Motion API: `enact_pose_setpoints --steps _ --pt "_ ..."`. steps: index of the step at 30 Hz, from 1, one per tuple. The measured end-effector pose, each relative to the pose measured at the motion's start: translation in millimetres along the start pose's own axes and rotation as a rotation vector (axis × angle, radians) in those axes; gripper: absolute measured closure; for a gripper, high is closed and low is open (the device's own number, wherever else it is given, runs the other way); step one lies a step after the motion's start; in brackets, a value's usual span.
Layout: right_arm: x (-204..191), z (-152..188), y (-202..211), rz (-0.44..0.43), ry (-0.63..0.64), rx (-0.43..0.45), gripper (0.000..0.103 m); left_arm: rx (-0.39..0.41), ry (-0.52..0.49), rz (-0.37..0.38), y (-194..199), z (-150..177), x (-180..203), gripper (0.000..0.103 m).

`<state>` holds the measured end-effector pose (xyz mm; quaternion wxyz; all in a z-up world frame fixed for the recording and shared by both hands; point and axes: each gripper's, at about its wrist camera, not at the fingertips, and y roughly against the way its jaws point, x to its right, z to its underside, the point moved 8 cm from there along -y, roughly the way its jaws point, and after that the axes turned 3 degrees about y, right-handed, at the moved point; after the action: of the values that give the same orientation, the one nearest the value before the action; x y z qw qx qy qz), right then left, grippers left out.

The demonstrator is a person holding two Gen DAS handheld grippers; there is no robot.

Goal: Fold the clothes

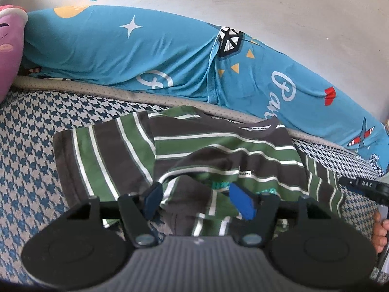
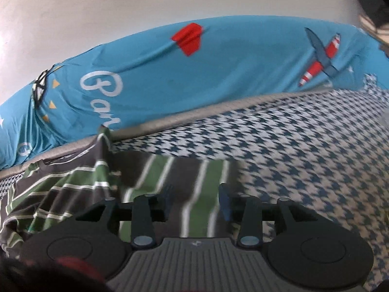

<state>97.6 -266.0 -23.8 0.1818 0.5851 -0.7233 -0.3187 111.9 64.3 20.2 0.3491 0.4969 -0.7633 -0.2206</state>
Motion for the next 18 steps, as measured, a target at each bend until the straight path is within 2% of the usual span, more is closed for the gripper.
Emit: enact_pose_setpoints --steps 8,11,13,15,18 --pt "14.7 9.2 -18.9 0.011 -0.093 0.006 0.062 -0.008 0.02 0.006 -0.6 0.9 -2.7 0.04" --pt "10.0 11.0 -28.2 0.011 -0.085 0.002 0.061 -0.014 0.023 0.007 -1.7 0.6 -4.8 0.04" --pt "6.5 10.1 -30.4 0.032 -0.064 0.015 0.072 -0.017 0.027 0.005 -2.8 0.6 -5.6 0.04" --pt "3.4 9.4 -32.2 0.038 -0.051 0.026 0.088 -0.022 0.03 0.006 -4.4 0.7 -5.7 0.04" --pt "-0.4 8.3 -32.0 0.045 -0.034 0.044 0.095 -0.026 0.033 0.007 -6.5 0.8 -4.7 0.04"
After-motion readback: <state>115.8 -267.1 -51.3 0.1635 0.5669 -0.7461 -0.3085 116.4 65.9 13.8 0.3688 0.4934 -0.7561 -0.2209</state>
